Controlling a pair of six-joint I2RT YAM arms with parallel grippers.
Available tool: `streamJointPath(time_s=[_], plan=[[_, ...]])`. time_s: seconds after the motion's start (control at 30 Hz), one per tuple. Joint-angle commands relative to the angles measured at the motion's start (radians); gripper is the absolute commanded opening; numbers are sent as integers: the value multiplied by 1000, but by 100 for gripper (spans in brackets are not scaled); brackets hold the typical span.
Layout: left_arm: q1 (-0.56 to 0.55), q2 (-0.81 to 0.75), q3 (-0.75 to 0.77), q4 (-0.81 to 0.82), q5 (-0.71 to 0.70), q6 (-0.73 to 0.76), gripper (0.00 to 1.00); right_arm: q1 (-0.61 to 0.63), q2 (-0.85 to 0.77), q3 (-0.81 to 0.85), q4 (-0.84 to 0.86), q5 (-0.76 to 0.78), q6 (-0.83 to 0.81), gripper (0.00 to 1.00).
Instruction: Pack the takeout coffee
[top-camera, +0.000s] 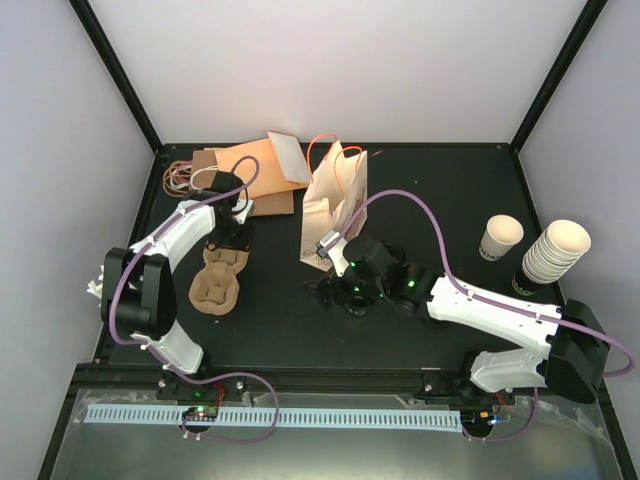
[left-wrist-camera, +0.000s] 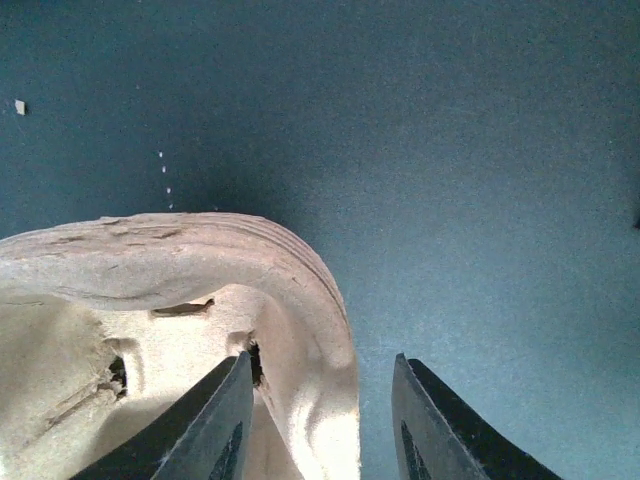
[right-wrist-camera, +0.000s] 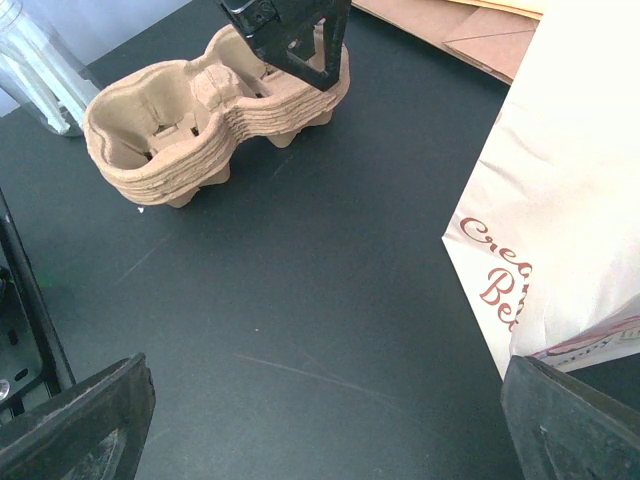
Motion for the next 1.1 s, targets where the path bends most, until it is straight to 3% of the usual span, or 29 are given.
streamJointPath(time_s=[0.0,0.13,0.37,0.63,1.07], plan=[[4,0,28,5,28,6,41,4,7,-7,18,-8,11,97],[3,2,28,6,27,7,36,3,3,-7,15,-7,11,97],[6,17,26,-4,25,9,36,4,1,-8,14,-7,14,97],[6,12,31,-16,13,10,13,4,0,-6,11,-7,14,97],[1,-118,18,-68,30,-19,7,4,42,19,21,-45,34,97]])
